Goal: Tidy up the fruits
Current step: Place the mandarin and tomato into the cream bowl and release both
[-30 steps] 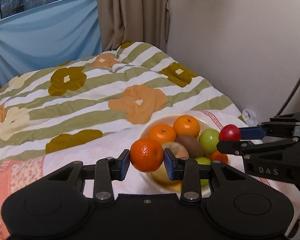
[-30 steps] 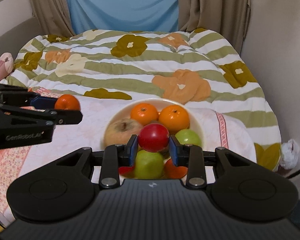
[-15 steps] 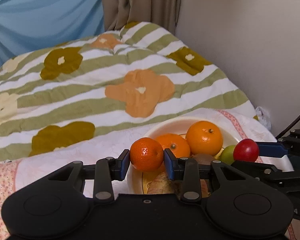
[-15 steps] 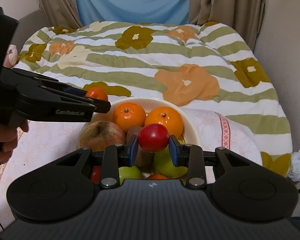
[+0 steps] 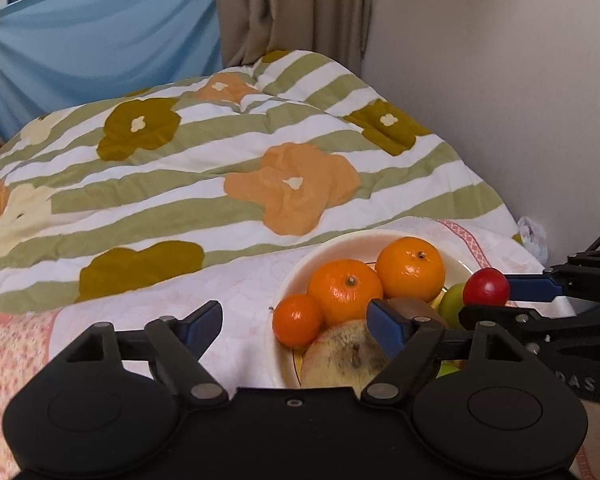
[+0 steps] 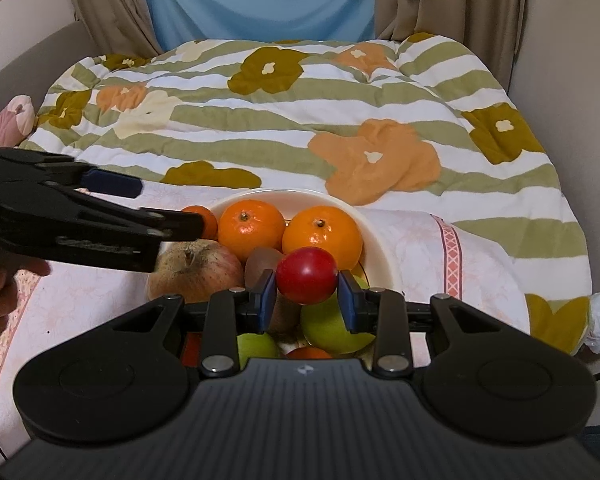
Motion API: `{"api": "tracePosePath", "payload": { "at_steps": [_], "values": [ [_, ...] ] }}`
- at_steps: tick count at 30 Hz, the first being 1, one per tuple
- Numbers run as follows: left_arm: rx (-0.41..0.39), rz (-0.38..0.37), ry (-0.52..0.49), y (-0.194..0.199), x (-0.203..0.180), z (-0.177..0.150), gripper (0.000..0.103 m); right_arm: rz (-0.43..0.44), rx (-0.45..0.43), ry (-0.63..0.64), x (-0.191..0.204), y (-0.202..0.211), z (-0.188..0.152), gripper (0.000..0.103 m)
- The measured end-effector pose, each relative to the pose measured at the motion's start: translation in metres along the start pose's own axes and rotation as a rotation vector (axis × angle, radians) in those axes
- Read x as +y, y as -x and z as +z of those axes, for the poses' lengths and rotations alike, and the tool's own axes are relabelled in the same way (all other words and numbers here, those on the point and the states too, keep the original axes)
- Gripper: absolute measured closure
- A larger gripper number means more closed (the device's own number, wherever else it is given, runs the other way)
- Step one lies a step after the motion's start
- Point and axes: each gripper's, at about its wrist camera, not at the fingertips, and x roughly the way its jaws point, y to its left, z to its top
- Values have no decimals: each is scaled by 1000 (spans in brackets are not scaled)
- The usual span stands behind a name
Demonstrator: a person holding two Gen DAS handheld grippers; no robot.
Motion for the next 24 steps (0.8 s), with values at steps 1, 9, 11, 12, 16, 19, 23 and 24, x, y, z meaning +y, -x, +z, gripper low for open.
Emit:
{"api": "tracePosePath", "payload": {
  "at_steps": [1, 9, 11, 12, 16, 19, 23, 24],
  "values": [
    [-3, 7, 9, 5, 0, -2, 20, 0, 0, 3, -1, 1, 0, 55],
    [-25, 77, 90, 43, 2, -22, 20, 39, -1, 54, -6, -4, 5, 55],
    [-32, 103, 103, 49, 1, -26, 20, 52, -8, 69, -6, -7, 6, 55],
    [-36, 116, 109, 51, 1, -27, 20, 60, -12, 77, -6, -9, 7, 55],
    [-31, 160, 133, 58, -3, -36, 20, 73, -17, 99, -9, -14, 7, 55],
    [-28, 183, 150, 64, -3, -43, 20, 79, -8, 107, -12, -18, 6, 54],
    [-27, 192, 170, 72, -4, -53, 20, 69, -21, 97, -14, -18, 4, 17],
    [-28, 196, 169, 75, -6, -55, 20, 60, -33, 87, -15, -15, 4, 14]
  ]
}}
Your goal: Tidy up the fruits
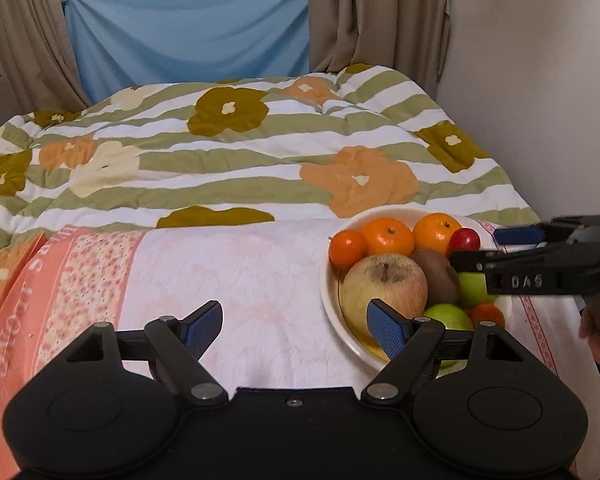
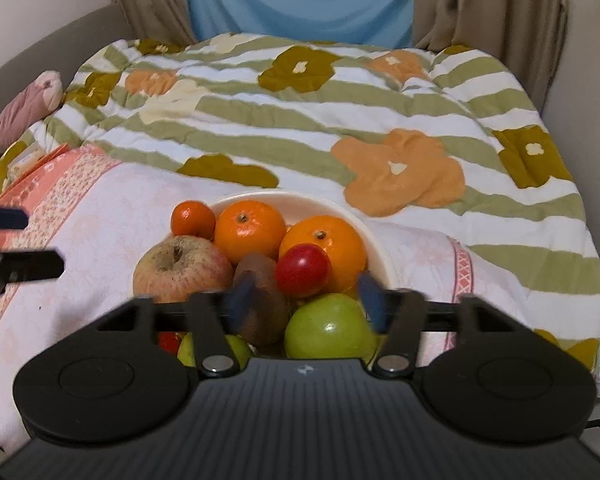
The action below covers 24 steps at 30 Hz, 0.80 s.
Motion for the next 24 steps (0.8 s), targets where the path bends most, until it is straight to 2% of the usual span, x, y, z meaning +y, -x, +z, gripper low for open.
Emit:
{"api": "tracePosePath", "payload": {
  "at_steps": [2, 8, 19, 22, 24],
  "values": [
    [-5, 1, -3, 6, -1, -4, 20, -15, -20, -22, -1, 9, -1, 7],
    [-47, -35, -3, 33, 0, -15, 20, -66, -56, -62, 8, 47, -6, 7],
    [-206, -83, -16, 132, 12, -20, 20, -166, -172, -147, 66, 175, -11, 6],
    [-238, -82, -2, 157, 21, -24, 20, -193, -195, -162, 84, 208, -15, 0],
    [-250, -77, 11, 172, 28, -27, 20, -218, -208, -165, 96, 225, -20, 0]
  ]
}}
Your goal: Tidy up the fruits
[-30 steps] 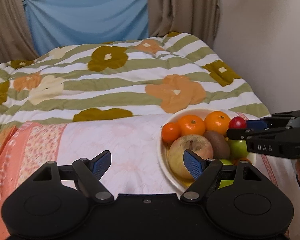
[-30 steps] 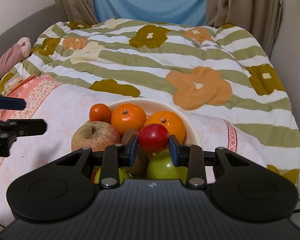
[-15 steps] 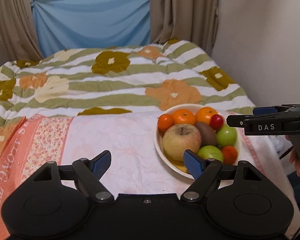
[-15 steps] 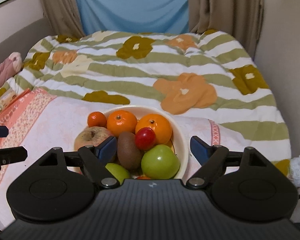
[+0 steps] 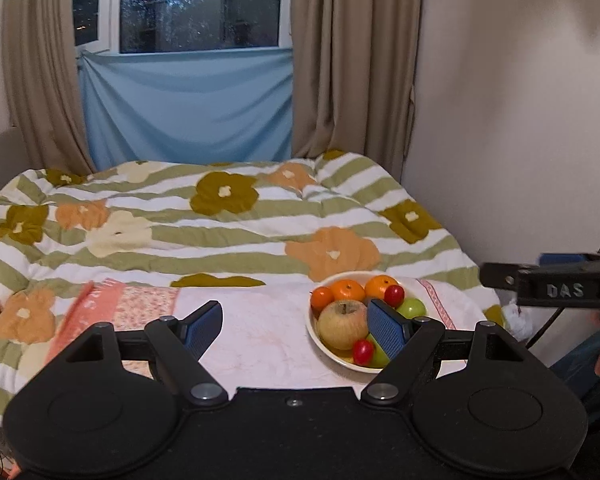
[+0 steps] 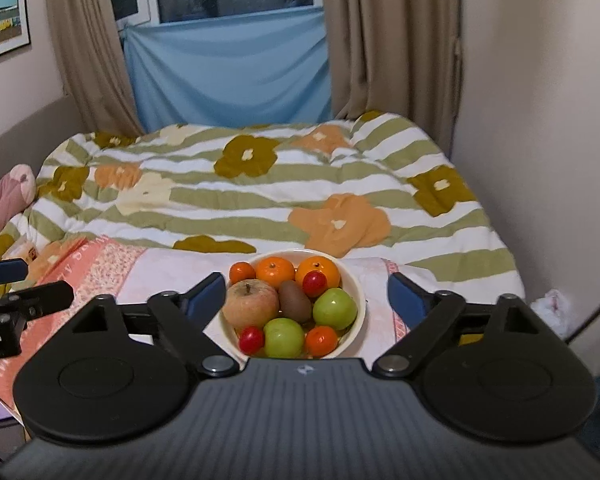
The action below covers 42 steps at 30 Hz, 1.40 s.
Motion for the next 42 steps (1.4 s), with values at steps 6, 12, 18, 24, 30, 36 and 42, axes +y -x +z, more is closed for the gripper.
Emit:
{"api": "tracePosePath", "payload": {
  "at_steps": [6, 12, 18, 24, 30, 36, 42],
  "values": [
    [-19, 34, 14, 33, 17, -5, 11, -43, -20, 39, 31, 49, -13, 0],
    [-50, 65, 1, 57, 24, -19, 0, -91, 5, 45, 49, 71, -33, 0],
    [-45, 90, 1, 68, 32, -35, 0, -91, 26, 2, 52, 79, -49, 0],
    [-36, 115, 7, 72, 40, -41, 0, -90, 34, 2, 59, 81, -53, 0],
    [-35, 122, 15, 73, 45, -42, 0, -83, 33, 7, 66, 81, -51, 0],
    [-33, 126, 13, 74, 48, -42, 0, -79, 38, 6, 70, 78, -51, 0],
    [-31, 124, 18, 73, 50, -41, 0, -75, 45, 9, 73, 75, -50, 0]
  ]
}}
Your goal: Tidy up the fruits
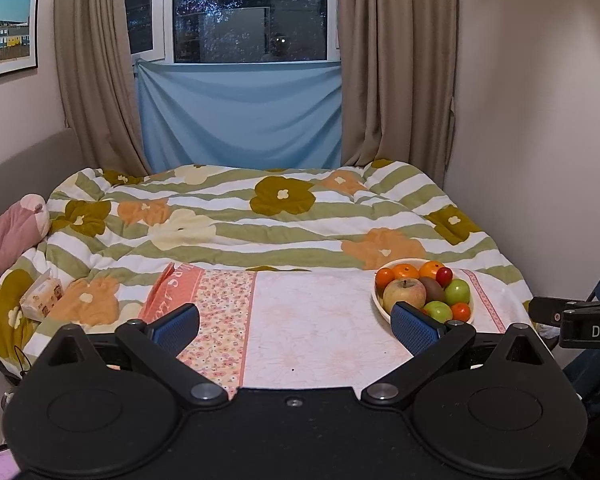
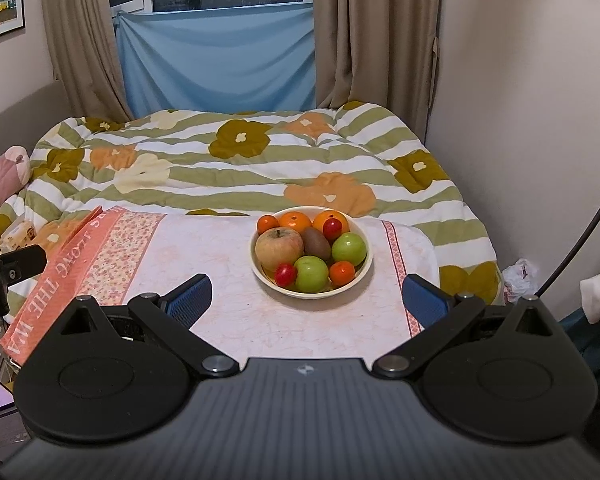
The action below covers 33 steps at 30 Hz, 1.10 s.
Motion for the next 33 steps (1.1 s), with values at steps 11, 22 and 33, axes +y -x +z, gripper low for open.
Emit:
{"api": "tracePosePath", "payload": {
  "at_steps": [11, 22, 33],
  "values": [
    [8, -7, 9, -3, 5, 2, 0, -1, 8, -10, 0, -3, -1, 0],
    [14, -5, 4, -6, 6, 3, 0, -1, 9, -16, 0, -6, -3, 0],
    [17, 9, 13, -8, 8, 3, 0, 1, 10, -19, 0, -9, -3, 0]
  ]
}}
